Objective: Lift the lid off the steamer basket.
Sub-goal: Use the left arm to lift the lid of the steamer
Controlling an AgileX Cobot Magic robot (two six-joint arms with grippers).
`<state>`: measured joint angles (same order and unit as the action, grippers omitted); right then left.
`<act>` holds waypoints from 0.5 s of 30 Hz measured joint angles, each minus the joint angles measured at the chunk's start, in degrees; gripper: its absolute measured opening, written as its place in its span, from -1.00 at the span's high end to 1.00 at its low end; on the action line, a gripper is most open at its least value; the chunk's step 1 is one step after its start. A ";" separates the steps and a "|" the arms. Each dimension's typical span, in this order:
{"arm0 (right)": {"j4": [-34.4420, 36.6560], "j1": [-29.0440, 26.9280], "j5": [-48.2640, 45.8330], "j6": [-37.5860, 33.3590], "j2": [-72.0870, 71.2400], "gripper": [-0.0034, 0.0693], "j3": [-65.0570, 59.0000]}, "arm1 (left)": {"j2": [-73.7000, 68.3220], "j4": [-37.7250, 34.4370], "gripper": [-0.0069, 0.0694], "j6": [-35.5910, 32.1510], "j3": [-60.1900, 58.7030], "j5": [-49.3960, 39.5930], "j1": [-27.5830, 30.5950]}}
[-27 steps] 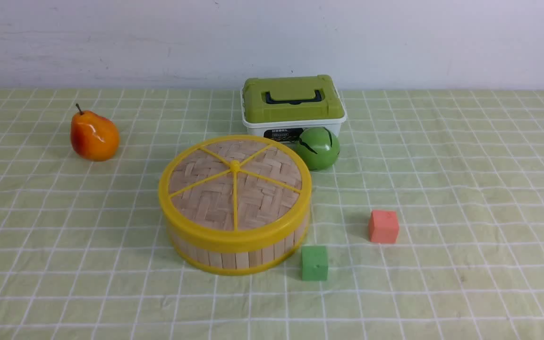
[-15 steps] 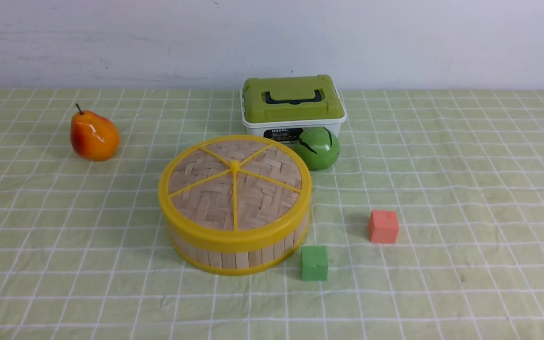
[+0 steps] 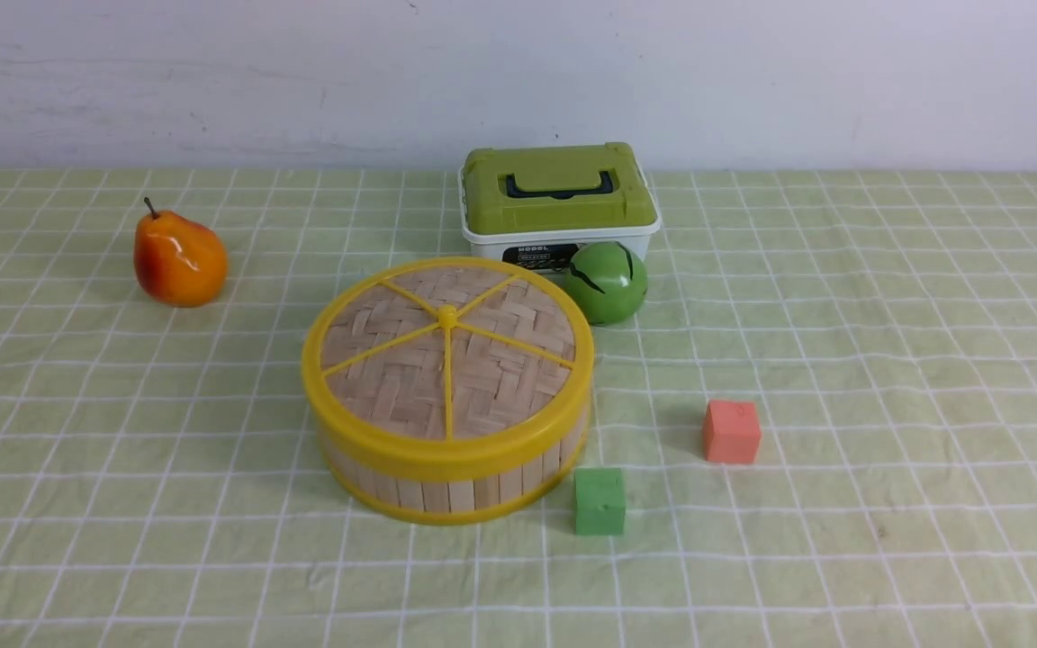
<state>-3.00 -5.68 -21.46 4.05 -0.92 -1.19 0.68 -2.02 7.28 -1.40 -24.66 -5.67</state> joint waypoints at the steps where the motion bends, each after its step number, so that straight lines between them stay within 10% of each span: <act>1: 0.00 0.00 0.00 0.00 0.00 0.24 0.00 | 0.00 0.00 0.19 0.00 0.00 0.00 0.00; 15: 0.00 0.00 0.00 0.00 0.00 0.24 0.00 | 0.00 0.68 0.19 0.00 0.00 0.34 0.00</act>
<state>-3.00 -5.68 -21.46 4.05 -0.92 -1.19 0.68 -1.34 7.28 -1.40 -24.32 -5.67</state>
